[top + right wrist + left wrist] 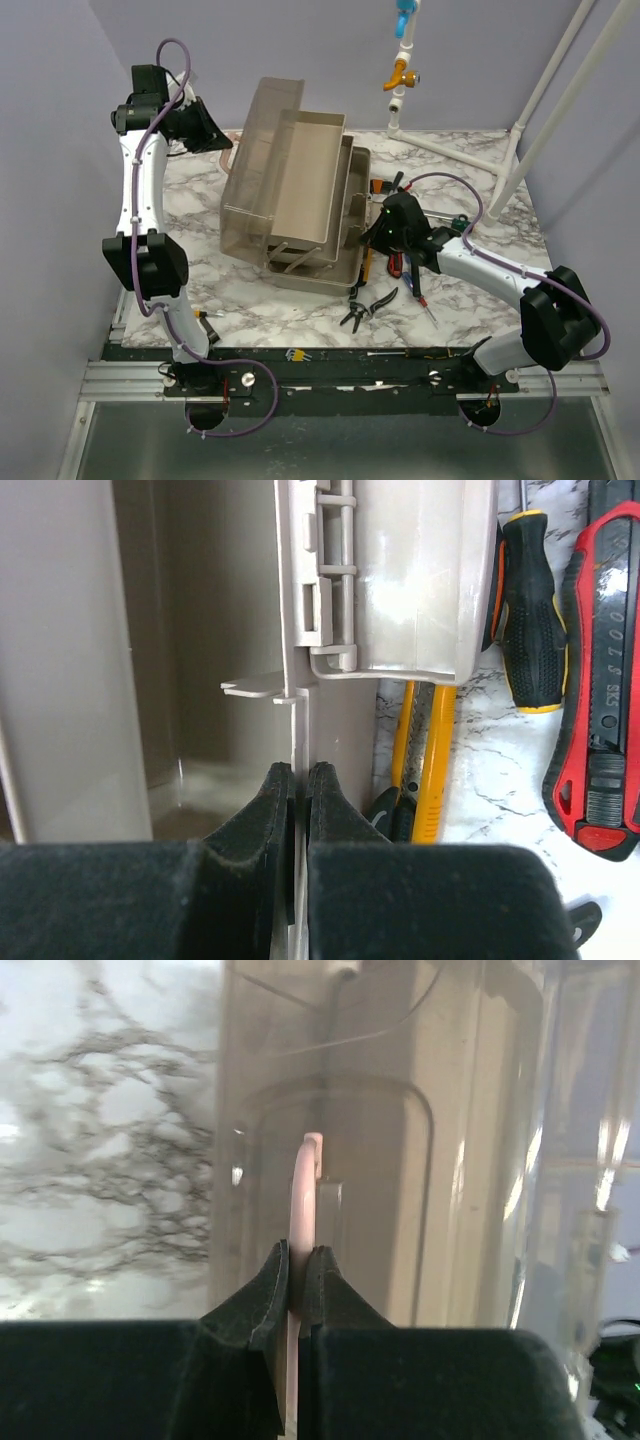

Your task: Pack the tool kit

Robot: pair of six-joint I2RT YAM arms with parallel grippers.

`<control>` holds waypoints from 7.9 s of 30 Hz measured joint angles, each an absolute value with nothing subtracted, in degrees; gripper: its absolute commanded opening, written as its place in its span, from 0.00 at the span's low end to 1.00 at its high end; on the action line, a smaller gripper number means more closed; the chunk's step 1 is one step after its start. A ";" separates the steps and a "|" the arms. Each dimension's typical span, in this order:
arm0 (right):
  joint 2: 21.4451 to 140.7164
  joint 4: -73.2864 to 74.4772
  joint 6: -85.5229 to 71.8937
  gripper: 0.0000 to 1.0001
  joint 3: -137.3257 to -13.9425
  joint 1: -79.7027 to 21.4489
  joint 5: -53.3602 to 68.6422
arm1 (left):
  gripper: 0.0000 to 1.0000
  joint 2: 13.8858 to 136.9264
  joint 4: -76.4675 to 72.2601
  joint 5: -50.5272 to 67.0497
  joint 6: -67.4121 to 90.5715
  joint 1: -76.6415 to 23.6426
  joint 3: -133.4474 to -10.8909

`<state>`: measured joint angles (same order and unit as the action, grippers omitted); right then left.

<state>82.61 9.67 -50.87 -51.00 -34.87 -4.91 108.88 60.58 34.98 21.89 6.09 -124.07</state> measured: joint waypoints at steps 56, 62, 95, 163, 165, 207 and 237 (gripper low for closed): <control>83.13 11.53 -47.99 0.01 -52.58 -34.76 -3.86 | 0.61 123.39 40.99 45.15 30.65 26.17 -101.89; 83.13 11.31 -47.94 0.01 -52.58 -34.76 -2.87 | 0.67 119.33 42.24 43.05 30.79 25.80 -103.68; 83.42 2.26 -51.88 0.59 -51.94 -34.54 -0.78 | 0.78 36.84 41.06 19.20 29.04 6.85 -59.83; 92.01 22.22 -38.41 0.75 -70.63 -34.79 -4.01 | 0.82 40.10 -2.20 13.17 36.99 -23.53 -23.44; 86.72 23.31 -38.44 0.75 -68.05 -34.79 -5.74 | 0.82 38.28 -0.95 11.92 36.34 -27.49 -23.44; 84.20 41.78 -81.01 0.50 -44.80 -45.12 -21.52 | 0.83 43.57 -19.51 5.96 20.75 -51.16 -15.05; 64.55 33.91 -58.33 0.01 -48.23 -46.09 -18.55 | 0.82 24.01 -19.46 3.81 19.92 -51.16 -7.97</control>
